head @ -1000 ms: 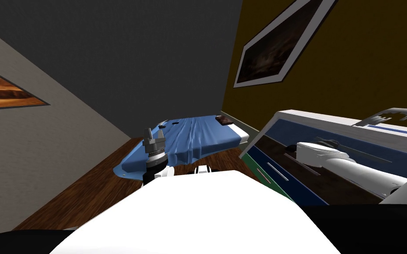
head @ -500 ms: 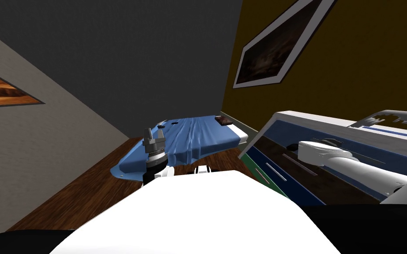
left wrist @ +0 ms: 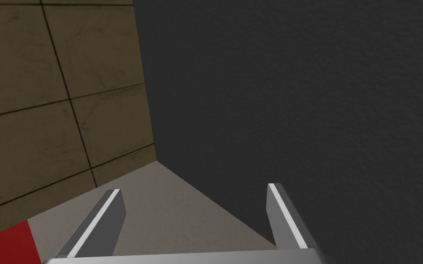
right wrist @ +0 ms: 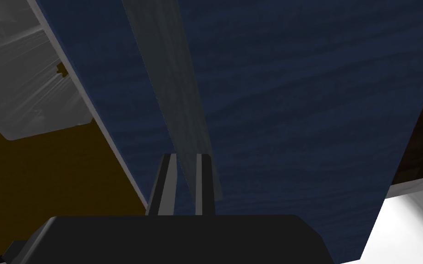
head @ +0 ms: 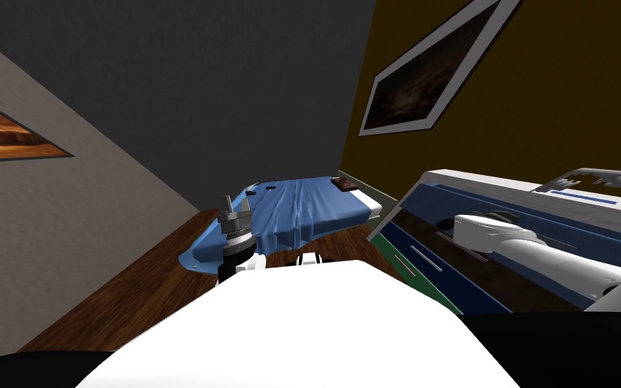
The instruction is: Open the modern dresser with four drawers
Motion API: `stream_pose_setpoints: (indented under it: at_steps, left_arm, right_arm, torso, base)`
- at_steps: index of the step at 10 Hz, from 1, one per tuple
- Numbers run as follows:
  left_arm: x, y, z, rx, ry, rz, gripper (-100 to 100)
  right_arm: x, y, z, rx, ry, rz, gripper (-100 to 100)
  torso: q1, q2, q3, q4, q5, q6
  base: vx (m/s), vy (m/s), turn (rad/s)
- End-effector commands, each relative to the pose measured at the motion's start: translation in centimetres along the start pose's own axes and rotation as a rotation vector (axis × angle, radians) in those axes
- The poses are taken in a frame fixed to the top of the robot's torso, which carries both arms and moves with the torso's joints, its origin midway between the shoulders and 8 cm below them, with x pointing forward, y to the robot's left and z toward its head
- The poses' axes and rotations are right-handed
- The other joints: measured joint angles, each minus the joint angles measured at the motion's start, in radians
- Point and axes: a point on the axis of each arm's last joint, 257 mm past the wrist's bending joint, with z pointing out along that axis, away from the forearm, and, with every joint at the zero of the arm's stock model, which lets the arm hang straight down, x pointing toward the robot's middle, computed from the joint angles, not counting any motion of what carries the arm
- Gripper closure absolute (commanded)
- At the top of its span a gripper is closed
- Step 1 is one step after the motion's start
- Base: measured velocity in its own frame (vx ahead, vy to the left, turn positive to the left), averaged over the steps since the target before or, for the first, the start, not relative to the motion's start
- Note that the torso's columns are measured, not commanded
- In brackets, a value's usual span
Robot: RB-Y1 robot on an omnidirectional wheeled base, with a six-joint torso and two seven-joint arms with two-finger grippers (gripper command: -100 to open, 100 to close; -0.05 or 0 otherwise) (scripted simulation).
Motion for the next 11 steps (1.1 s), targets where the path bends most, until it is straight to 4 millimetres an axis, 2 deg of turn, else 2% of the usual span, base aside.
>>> stream_pose_setpoints:
  at_steps: [1,2,3,5,6,9,10,11]
  left_arm:
    - [0.0,0.0,0.0,0.0,0.0,0.0,0]
    - [0.0,0.0,0.0,0.0,0.0,0.0,0]
    - [0.0,0.0,0.0,0.0,0.0,0.0,0]
    - [0.0,0.0,0.0,0.0,0.0,0.0,0]
    - [0.0,0.0,0.0,0.0,0.0,0.0,0]
    - [0.0,0.0,0.0,0.0,0.0,0.0,0]
    - [0.0,0.0,0.0,0.0,0.0,0.0,0]
    - [0.0,0.0,0.0,0.0,0.0,0.0,0]
  right_arm:
    - [-0.1,0.3,-0.1,-0.005,-0.002,-0.003,100]
    - [-0.2,0.5,-0.2,-0.007,-0.002,-0.004,100]
    - [-1.0,-1.6,0.1,0.007,-0.009,-0.003,-100]
    - [-2.2,-3.4,0.2,0.008,-0.023,-0.005,-100]
    - [-2.2,-3.4,0.2,0.008,-0.023,-0.005,-100]
    - [-4.3,-6.3,0.2,0.008,-0.049,-0.009,-100]
    - [-3.6,-5.1,0.1,-0.001,-0.042,-0.01,-100]
    - [-3.6,-5.0,0.1,-0.005,-0.043,-0.013,0]
  torso:
    - [0.006,0.001,0.001,-0.001,-0.001,0.0]
    - [0.007,0.0,0.001,-0.001,-0.002,0.0]
    - [0.007,0.0,0.001,-0.001,-0.002,-0.001]
    - [0.0,-0.001,-0.001,0.0,0.001,0.0]
    - [0.005,0.0,0.0,0.001,0.003,0.001]
    - [0.016,0.004,0.002,0.002,0.009,0.001]
    - [0.019,0.005,0.002,0.004,0.013,0.001]
    - [0.019,0.006,0.002,0.004,0.012,0.001]
  base:
    - [-0.023,0.153,-0.009]
    - [-0.022,0.183,-0.005]
    - [-0.007,0.112,-0.076]
    - [0.029,0.0,-0.074]
    - [0.029,-0.015,-0.031]
    - [0.021,0.023,-0.071]
    - [0.009,0.019,-0.02]
    - [0.0,0.0,0.0]
